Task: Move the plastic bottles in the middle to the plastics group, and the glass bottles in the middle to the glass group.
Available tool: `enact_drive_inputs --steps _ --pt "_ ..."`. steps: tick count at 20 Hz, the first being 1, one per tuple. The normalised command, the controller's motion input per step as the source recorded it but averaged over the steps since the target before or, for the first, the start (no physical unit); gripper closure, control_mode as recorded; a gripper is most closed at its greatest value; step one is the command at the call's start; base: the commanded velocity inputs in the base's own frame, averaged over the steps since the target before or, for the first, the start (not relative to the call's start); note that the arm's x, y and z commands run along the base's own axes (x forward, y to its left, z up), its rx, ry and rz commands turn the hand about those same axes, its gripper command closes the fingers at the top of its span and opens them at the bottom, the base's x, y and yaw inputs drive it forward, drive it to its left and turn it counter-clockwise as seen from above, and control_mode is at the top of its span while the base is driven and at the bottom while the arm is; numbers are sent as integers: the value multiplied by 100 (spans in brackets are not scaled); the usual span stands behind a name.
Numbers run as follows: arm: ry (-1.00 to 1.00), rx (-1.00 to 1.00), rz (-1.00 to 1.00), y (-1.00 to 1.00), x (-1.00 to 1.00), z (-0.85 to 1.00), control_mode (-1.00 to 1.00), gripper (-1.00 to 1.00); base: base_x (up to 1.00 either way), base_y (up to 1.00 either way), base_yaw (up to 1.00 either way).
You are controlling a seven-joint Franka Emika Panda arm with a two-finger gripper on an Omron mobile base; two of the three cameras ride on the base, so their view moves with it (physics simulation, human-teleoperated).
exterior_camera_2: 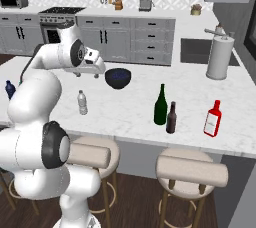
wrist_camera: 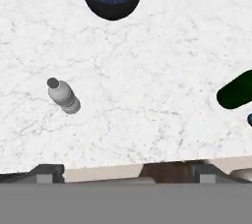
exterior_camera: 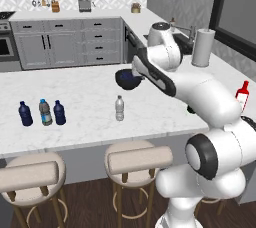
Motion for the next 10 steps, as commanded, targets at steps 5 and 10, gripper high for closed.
enact_drive_inputs --steps 5,10 --pt "16 2 48 71 6 -65 -100 -100 0 0 0" --pt "16 0 30 73 20 -47 -100 -100 0 0 0"
